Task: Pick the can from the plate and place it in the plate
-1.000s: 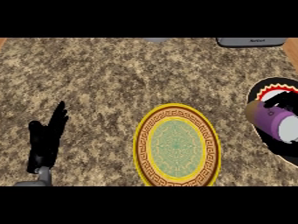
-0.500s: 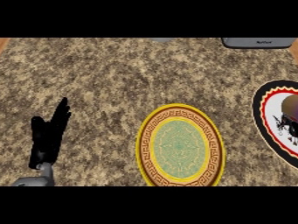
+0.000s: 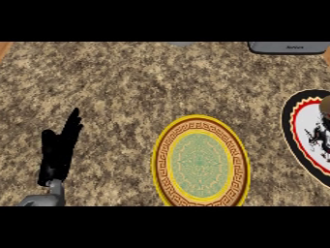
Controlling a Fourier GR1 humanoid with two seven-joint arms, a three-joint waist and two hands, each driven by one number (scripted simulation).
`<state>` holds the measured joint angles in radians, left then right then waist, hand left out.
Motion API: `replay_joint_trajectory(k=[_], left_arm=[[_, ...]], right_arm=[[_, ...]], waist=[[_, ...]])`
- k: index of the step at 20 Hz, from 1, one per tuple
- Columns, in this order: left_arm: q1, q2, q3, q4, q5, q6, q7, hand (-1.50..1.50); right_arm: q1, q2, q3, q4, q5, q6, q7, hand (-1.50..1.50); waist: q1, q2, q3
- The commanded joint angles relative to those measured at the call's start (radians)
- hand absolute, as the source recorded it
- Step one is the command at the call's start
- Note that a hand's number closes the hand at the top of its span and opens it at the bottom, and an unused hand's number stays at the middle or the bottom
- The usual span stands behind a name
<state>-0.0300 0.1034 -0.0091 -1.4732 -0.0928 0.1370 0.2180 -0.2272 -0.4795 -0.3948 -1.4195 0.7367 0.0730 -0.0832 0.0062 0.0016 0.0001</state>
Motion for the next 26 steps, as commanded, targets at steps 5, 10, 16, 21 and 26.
replay_joint_trajectory(k=[5,10,16,21,26], left_arm=[[0.001,0.008,0.01,0.004,0.006,-0.02,-0.009,0.0],[0.035,-0.013,-0.021,-0.058,-0.008,-0.008,0.029,0.0],[-0.059,-0.006,0.014,0.005,-0.006,-0.002,0.047,0.0],[-0.007,0.01,0.023,-0.015,0.009,-0.022,0.027,0.0],[0.027,-0.009,-0.003,-0.024,-0.005,-0.017,0.002,0.0]], right_arm=[[-0.103,-0.133,0.015,0.319,-0.002,0.15,-0.076,1.5],[-0.125,-0.122,0.083,0.531,0.074,0.135,-0.134,1.5],[-0.208,-0.204,0.068,0.749,0.035,0.182,-0.393,-1.5],[-0.209,-0.163,-0.087,0.715,-0.19,0.274,-0.541,-1.5],[-0.262,-0.164,-0.247,0.789,-0.381,0.416,-0.49,-1.5]], waist=[[0.004,0.001,0.0],[0.013,0.002,0.001],[0.007,0.003,0.001],[-0.003,-0.002,0.002],[-0.007,-0.003,0.0]])
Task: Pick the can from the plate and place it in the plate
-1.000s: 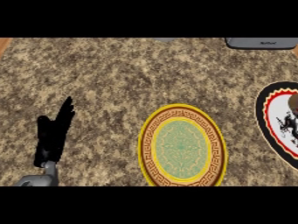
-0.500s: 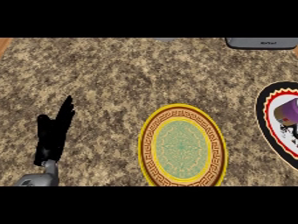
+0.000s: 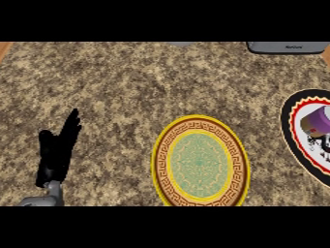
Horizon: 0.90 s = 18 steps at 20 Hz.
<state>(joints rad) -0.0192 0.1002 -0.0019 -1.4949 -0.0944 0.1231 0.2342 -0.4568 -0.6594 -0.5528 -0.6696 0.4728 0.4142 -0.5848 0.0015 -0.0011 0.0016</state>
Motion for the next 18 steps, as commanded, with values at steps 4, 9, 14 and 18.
replay_joint_trajectory(k=[4,9,14,18], left_arm=[[0.036,-0.029,-0.018,-0.014,-0.007,0.012,-0.031,0.0],[-0.002,0.025,0.022,0.006,0.022,-0.042,-0.019,0.0],[-0.028,-0.026,-0.015,-0.007,-0.03,0.026,0.024,0.0],[-0.055,-0.01,0.0,0.033,-0.024,0.009,0.025,0.0]], right_arm=[[0.011,-0.115,-0.136,0.18,-0.167,0.215,-0.097,-1.5],[0.035,-0.119,-0.102,0.233,-0.182,0.247,-0.175,-1.5],[0.012,-0.096,-0.063,0.256,-0.188,0.207,-0.213,-1.5],[0.043,-0.097,-0.028,0.258,-0.181,0.183,-0.282,-1.5]], waist=[[0.009,0.005,0.001],[0.01,0.006,0.001],[0.015,0.007,0.001],[0.011,0.007,0.001]])
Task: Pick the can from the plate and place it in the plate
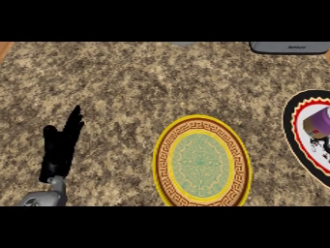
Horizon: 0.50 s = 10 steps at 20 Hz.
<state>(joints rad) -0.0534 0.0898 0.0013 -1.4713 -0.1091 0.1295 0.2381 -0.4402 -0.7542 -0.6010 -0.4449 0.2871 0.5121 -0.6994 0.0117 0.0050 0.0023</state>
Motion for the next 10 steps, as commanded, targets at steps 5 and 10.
replay_joint_trajectory(k=[5,10], left_arm=[[0.004,0.01,0.028,0.04,0.021,-0.026,-0.059,0.0],[-0.012,-0.002,0.021,0.006,0.021,-0.018,-0.019,0.0]], right_arm=[[0.029,0.007,0.055,0.076,0.013,-0.001,-0.183,-1.5],[-0.014,-0.064,0.069,0.156,0.017,-0.021,-0.164,-1.5]], waist=[[0.0,0.0,0.0],[0.005,0.001,0.0]])
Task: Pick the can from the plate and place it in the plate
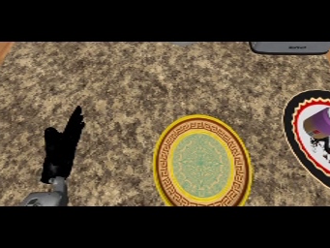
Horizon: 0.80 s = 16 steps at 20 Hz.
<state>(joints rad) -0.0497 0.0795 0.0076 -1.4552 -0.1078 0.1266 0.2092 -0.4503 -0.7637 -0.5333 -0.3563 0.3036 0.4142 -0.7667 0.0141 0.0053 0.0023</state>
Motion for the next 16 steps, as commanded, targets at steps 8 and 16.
replay_joint_trajectory(k=[8,16], left_arm=[[-0.005,-0.02,-0.015,0.022,-0.017,0.004,-0.01,0.0],[0.023,-0.037,-0.032,-0.01,-0.031,0.015,-0.019,0.0]], right_arm=[[-0.025,-0.038,0.021,0.148,0.015,-0.045,-0.126,-1.5],[0.001,-0.073,0.026,0.171,0.007,-0.037,-0.15,-1.5]], waist=[[0.011,0.006,0.002],[0.009,0.005,0.002]])
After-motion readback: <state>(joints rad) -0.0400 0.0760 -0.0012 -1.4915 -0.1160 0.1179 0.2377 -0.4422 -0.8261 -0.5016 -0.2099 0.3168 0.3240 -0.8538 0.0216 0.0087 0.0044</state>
